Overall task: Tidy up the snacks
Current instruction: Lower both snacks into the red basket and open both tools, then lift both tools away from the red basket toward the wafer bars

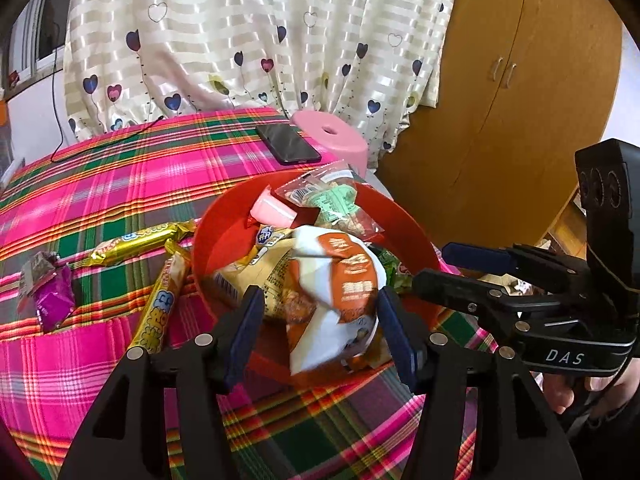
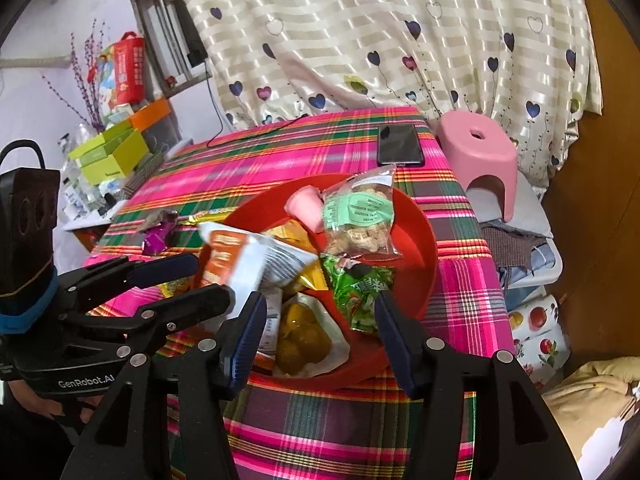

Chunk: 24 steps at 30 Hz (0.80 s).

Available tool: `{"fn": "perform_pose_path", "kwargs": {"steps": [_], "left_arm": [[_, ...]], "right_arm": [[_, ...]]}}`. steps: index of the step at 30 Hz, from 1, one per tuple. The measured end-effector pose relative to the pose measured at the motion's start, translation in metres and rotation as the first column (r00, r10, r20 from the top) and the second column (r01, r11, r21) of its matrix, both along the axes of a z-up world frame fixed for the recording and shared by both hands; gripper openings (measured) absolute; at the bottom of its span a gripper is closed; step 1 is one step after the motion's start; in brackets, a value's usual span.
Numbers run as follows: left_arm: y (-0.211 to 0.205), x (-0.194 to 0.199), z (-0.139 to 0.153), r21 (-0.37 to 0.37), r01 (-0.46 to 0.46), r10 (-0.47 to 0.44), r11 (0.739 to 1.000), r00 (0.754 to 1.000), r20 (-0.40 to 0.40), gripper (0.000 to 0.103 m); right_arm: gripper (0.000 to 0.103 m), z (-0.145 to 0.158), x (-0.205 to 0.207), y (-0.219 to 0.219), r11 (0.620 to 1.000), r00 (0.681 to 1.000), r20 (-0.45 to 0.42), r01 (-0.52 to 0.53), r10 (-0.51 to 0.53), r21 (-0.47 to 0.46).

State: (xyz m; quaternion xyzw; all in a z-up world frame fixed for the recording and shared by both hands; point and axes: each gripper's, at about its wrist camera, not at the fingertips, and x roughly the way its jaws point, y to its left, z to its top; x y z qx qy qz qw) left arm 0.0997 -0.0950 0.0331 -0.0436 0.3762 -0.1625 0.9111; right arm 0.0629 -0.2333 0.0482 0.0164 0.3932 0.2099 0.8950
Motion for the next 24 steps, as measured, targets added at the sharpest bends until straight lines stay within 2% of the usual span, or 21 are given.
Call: {"fn": "perform_pose_path", "kwargs": {"steps": [17,24], "left_arm": [[0.026,-0.028,0.012,-0.021,-0.050,0.051,0.999,0.998,0.040,0.059],[0.051,-0.035,0.011,-0.042,-0.107,0.109,0.993,0.993,0.043,0.059]], "right_arm": [[0.056,0.016,-0.018,0.027,0.999,0.998,0.037,-0.050,0.050,-0.003],[0.055,0.017,-0.016,0.033,0.999,0.998,0.050,-0.046,0.046,0.002]]}}
